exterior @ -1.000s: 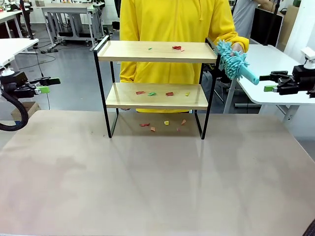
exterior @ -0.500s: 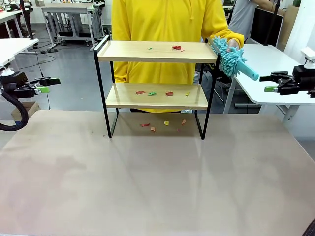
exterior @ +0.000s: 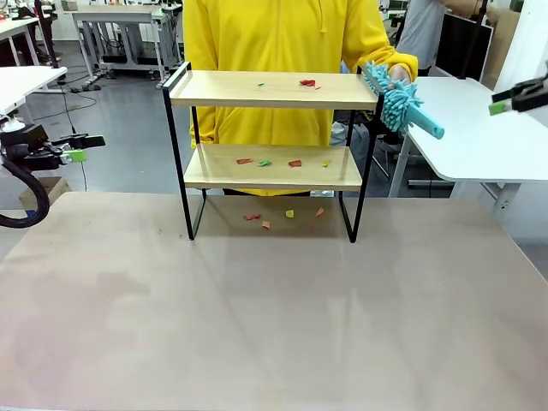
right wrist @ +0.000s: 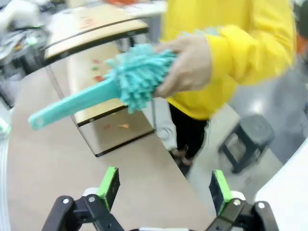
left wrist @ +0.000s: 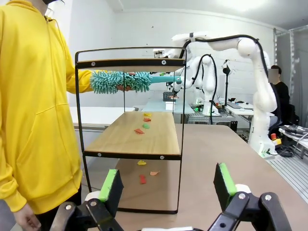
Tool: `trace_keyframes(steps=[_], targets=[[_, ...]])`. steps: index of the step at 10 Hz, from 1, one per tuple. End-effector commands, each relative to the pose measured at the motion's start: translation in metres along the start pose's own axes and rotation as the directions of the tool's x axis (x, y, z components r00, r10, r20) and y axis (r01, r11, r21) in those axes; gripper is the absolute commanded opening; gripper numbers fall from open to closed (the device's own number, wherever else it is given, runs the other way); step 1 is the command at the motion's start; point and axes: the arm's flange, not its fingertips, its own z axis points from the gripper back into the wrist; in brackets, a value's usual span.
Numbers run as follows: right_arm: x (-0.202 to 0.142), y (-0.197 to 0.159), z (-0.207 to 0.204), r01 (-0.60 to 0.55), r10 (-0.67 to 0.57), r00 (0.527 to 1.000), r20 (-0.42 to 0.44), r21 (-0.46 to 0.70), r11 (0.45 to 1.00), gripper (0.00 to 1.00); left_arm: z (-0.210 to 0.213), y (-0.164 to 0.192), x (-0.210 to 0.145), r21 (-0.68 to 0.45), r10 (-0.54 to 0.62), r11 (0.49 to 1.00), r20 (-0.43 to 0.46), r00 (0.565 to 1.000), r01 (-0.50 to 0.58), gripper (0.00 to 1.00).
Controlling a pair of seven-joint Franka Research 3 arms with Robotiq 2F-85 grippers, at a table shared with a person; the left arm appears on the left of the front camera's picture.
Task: Clean the shelf.
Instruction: Pick up the Duster handed by the human.
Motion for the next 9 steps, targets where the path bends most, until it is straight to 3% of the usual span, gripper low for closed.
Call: trace_keyframes(steps=[1,3,5,6,7,9], targets=[[0.028,0.062,-0.024,0.148,-0.161,0.983,-0.084,-0.147,0.978,1.00,-0.001,-0.001,0.003,0.000,-0.013,1.000,-0.003,1.000,0.013,1.00],[0.056,0.118,-0.040,0.246,-0.264,0.964,-0.016,-0.315,0.917,1.00,-0.001,-0.001,0.003,0.000,-0.013,1.000,-0.003,1.000,0.013,1.00],[0.072,0.152,-0.057,0.299,-0.357,0.931,-0.078,-0.399,0.867,1.00,-0.001,-0.001,0.003,0.000,-0.013,1.000,-0.003,1.000,0.013,1.00],[0.074,0.157,-0.058,0.298,-0.346,0.937,-0.055,-0.393,0.870,1.00,-0.001,-0.001,0.003,0.000,-0.013,1.000,-0.003,1.000,0.013,1.00],[0.071,0.138,-0.051,0.239,-0.265,0.964,-0.024,-0.353,0.904,1.00,-0.001,-0.001,0.003,0.000,-0.013,1.000,-0.003,1.000,0.013,1.00],[0.071,0.138,-0.051,0.239,-0.265,0.964,-0.024,-0.353,0.904,1.00,-0.001,-0.001,0.003,0.000,-0.013,1.000,-0.003,1.000,0.013,1.00]])
